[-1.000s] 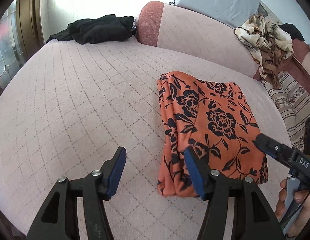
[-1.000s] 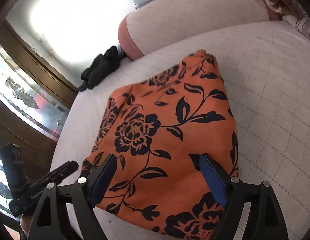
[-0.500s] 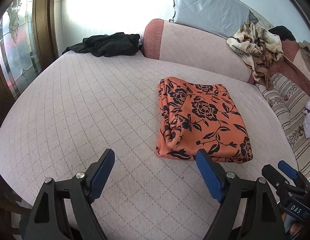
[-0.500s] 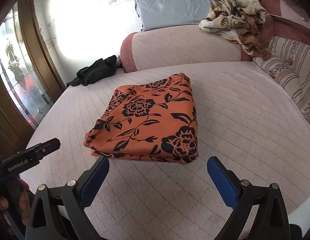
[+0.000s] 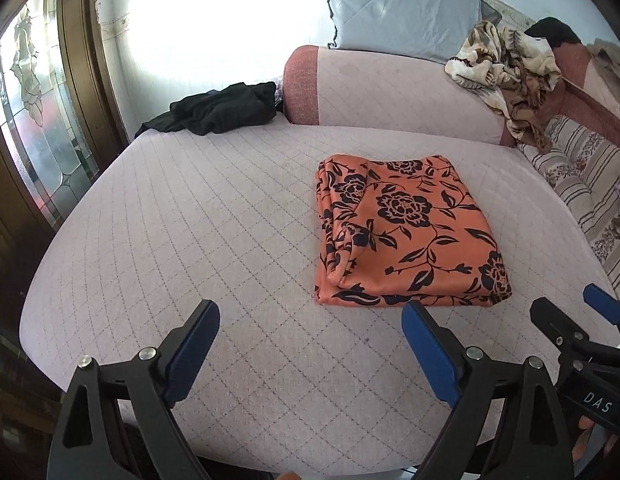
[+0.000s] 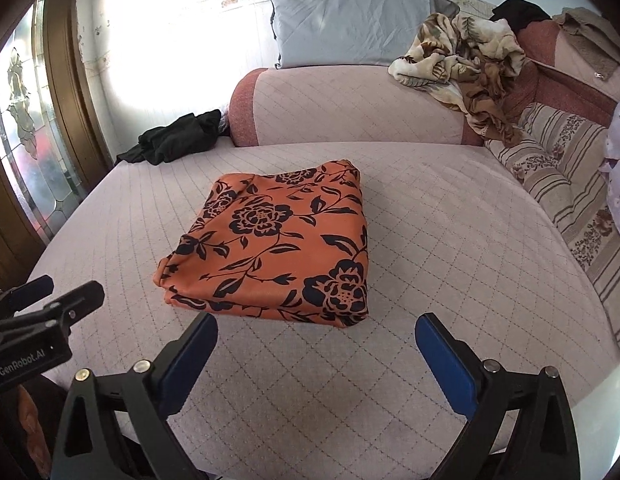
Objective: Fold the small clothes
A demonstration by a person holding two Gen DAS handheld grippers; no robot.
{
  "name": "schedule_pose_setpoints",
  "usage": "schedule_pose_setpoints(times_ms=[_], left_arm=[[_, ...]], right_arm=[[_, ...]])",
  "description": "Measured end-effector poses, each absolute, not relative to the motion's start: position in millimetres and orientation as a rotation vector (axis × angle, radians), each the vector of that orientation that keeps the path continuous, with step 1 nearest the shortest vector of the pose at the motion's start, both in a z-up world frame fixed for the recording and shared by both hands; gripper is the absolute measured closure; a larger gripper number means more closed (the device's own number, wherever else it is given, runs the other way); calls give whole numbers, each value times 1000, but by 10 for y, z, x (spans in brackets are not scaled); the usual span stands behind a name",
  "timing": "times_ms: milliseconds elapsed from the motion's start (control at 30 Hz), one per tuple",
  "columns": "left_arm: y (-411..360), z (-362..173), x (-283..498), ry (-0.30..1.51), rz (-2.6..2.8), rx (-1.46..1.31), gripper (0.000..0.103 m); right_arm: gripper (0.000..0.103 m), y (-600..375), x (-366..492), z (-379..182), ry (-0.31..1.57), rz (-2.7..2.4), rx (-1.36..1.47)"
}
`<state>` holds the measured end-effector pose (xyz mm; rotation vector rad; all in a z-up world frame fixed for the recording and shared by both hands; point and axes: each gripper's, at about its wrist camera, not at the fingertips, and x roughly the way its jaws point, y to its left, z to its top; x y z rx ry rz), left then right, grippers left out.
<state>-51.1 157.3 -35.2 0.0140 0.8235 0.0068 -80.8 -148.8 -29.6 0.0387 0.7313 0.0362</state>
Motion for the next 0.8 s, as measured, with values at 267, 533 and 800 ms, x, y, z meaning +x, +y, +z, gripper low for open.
schedule_pose_setpoints(times_ms=[267,533,800], left_arm=[[1538,-336,-415,828,-2,-14,11],[1439,-330,-276,823,-29,2,11],[1408,-291,-206,801,-54,-9,2]], right_arm=[[2,-1522,-679,-334,748,15,28],[2,-1525,-542,-333,755,14,18],[2,-1502,-460,-322,758,17,5]])
